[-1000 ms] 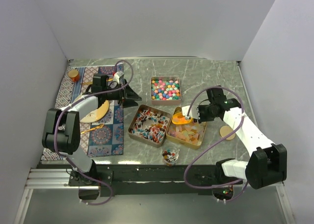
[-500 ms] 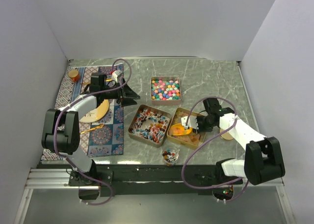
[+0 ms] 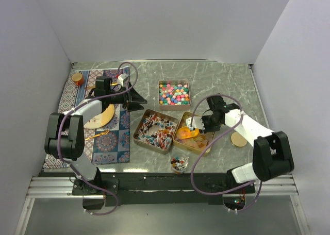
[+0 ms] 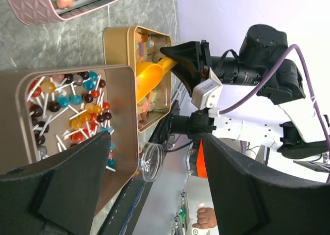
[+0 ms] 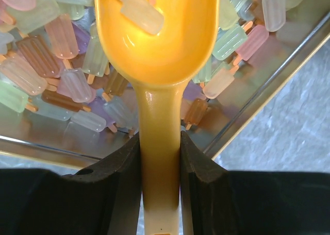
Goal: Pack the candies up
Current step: Adjust the storage box at the center of the board, then place the fake candies in the packing bottle, then scoop the fake candies from the storage box.
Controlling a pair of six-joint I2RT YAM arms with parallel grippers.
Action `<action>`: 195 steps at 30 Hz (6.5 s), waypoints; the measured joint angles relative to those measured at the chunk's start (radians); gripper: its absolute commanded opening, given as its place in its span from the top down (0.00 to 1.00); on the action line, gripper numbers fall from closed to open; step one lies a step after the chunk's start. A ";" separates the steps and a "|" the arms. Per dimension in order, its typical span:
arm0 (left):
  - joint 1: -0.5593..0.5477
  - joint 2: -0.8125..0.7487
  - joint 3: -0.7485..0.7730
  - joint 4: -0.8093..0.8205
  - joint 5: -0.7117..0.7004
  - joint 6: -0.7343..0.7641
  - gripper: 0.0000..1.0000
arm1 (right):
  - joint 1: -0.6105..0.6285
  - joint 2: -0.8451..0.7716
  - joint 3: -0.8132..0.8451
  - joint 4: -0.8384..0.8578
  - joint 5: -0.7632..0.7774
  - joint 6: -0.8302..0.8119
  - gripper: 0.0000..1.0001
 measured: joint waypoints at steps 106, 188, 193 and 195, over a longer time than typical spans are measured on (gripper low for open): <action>0.225 -0.535 -0.273 -0.054 -0.375 -0.029 0.12 | 0.792 -0.286 0.207 -0.607 0.640 0.348 1.00; 0.114 -0.644 -0.567 0.033 -0.477 -0.158 0.15 | 0.462 0.149 0.249 -0.536 1.040 0.094 1.00; 0.114 -0.644 -0.567 0.033 -0.476 -0.158 0.15 | 0.501 0.143 0.240 -0.567 1.033 0.109 1.00; 0.114 -0.644 -0.567 0.033 -0.475 -0.158 0.15 | 0.525 0.146 0.246 -0.578 1.016 0.134 1.00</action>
